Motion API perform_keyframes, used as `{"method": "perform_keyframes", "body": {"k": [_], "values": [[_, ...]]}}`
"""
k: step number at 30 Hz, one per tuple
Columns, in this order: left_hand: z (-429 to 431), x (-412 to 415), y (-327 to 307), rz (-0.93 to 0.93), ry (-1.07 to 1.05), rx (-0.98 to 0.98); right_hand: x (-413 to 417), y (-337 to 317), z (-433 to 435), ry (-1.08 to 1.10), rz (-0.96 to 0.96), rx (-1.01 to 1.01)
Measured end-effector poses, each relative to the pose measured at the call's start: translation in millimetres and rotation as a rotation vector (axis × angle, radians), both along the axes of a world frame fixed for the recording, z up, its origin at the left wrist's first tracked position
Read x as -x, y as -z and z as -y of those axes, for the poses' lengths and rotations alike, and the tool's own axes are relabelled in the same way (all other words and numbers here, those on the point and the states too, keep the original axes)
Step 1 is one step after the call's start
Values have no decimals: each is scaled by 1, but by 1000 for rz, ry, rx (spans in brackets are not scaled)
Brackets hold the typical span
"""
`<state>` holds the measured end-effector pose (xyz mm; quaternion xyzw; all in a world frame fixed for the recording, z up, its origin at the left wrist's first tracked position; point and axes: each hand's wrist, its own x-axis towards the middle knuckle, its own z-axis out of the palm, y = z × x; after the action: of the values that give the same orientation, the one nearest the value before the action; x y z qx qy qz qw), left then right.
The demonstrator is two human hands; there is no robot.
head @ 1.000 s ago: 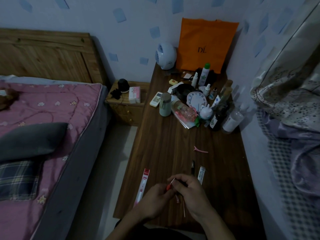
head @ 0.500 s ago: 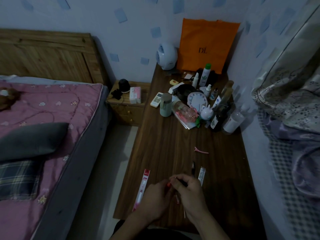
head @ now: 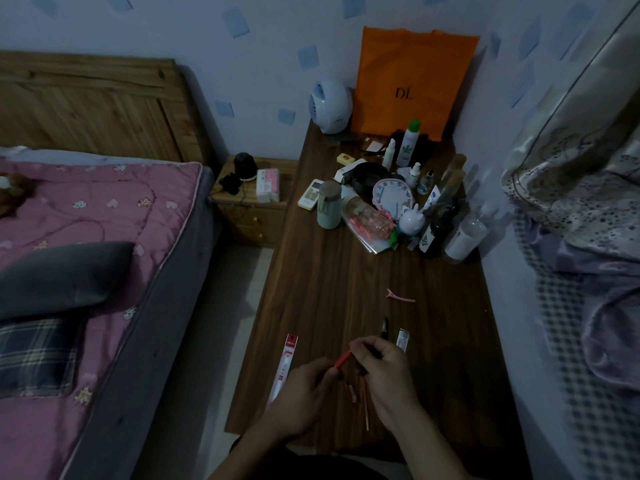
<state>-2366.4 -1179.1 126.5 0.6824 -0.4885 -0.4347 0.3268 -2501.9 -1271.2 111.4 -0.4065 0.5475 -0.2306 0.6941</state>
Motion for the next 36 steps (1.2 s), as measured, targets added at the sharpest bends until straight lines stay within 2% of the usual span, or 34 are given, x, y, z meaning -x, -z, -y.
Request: {"method": "perform_keyframes", "body": {"k": [4, 6, 11, 17, 25, 30, 36], "values": [[-3, -3, 26, -250, -166, -123, 7, 4, 5, -34, -27, -3], [-6, -7, 37, -279, -221, -166, 14, 8, 8, -21, -67, 2], [-7, -12, 56, -158, -282, -260, 37, 29, 12, -14, -205, 41], [-6, -15, 76, 32, -186, -324, 67, 57, 8, -27, -352, 106], [2, -15, 112, 234, -153, -435, 97, 91, -7, -109, -664, 210], [0, -17, 128, 310, -134, -504, 120, 118, -21, -248, -839, 206], [-1, -16, 133, 354, -134, -524, 114, 137, -34, -395, -851, 263]]}}
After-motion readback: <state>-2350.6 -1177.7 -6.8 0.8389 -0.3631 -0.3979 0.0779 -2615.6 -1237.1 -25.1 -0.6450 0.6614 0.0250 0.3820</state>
